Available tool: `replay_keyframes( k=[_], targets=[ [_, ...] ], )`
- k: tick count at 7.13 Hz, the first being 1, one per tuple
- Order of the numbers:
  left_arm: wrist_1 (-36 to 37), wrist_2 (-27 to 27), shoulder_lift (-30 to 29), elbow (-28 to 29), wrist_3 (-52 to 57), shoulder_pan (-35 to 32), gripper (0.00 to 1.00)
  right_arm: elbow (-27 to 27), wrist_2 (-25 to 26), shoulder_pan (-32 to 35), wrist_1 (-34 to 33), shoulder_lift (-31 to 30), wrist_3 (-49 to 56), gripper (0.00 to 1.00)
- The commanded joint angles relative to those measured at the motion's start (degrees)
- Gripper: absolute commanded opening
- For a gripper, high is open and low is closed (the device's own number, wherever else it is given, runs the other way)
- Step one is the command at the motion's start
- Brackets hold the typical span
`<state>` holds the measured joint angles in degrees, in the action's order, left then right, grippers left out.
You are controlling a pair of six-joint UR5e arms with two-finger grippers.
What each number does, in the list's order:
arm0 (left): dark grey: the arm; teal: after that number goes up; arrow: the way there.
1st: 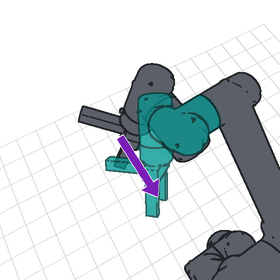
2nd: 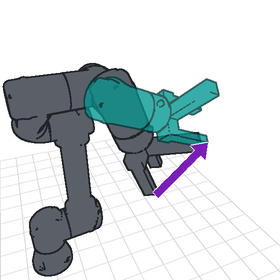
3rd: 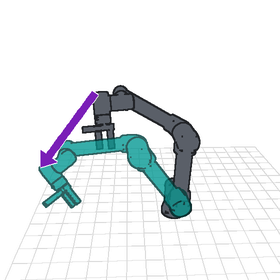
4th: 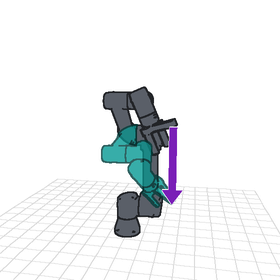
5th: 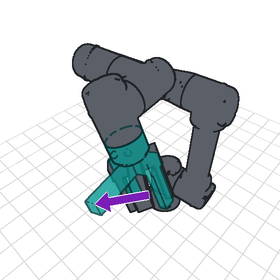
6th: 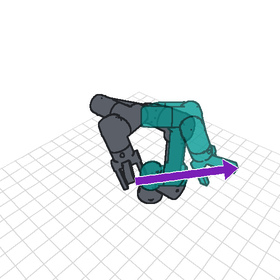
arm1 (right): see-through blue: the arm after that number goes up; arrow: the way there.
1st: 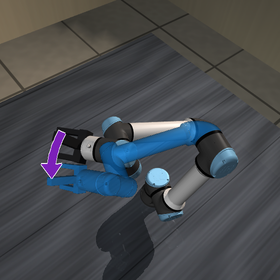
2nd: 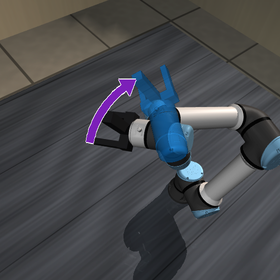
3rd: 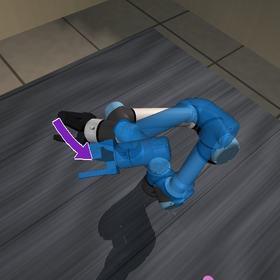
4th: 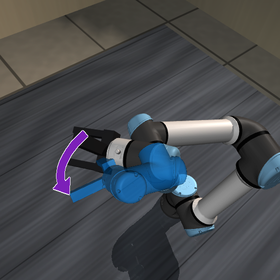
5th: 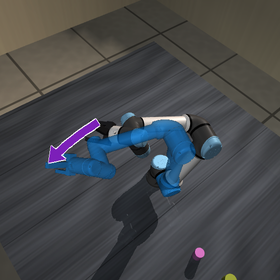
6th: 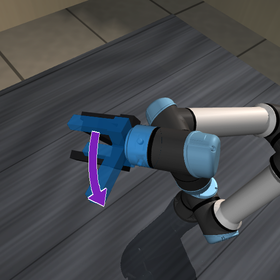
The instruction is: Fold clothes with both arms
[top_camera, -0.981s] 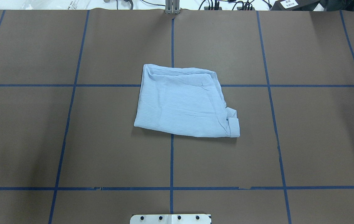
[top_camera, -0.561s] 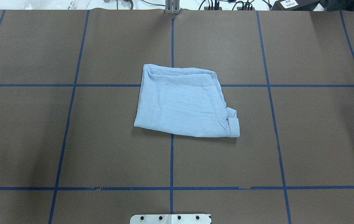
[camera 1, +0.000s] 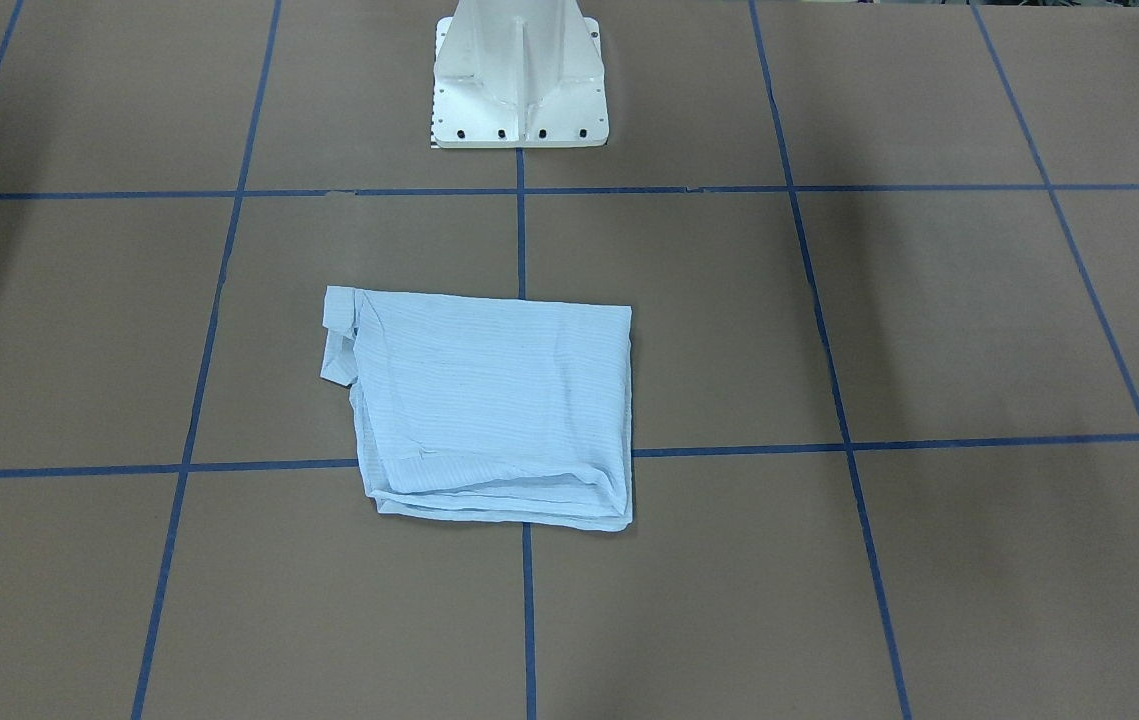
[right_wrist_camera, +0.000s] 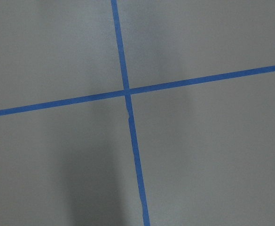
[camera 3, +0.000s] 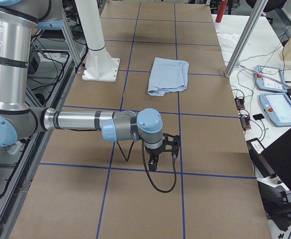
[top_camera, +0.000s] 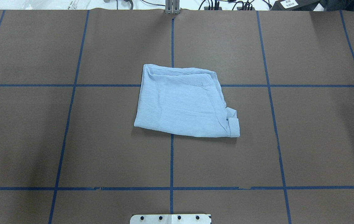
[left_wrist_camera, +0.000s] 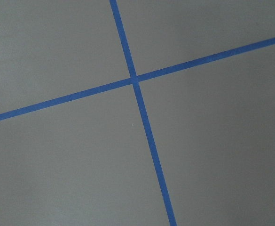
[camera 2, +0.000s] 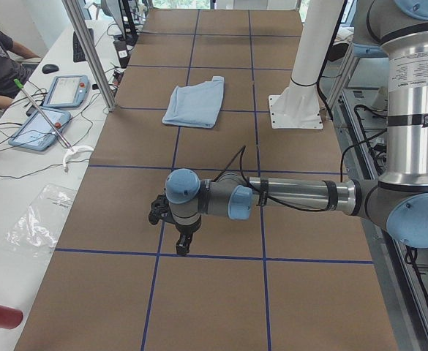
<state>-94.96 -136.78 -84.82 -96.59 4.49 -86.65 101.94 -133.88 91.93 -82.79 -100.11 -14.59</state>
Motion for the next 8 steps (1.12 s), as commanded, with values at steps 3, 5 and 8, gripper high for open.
replay_keyframes(
  k=[3, 5, 8],
  targets=[
    [0.0, -1.7, 0.2, 0.3, -2.3, 0.0, 1.00, -0.2, 0.1, 0.0, 0.0, -0.1, 0.0, 1.00],
    [0.0, -1.8, 0.1, 0.4, -2.3, 0.1, 1.00, -0.5, 0.3, -0.1, 0.1, -0.1, 0.0, 1.00],
    [-0.1, -1.8, 0.2, 0.4, -1.9, 0.1, 1.00, -1.1, 0.1, -0.1, -0.1, -0.1, 0.1, 1.00]
  ],
)
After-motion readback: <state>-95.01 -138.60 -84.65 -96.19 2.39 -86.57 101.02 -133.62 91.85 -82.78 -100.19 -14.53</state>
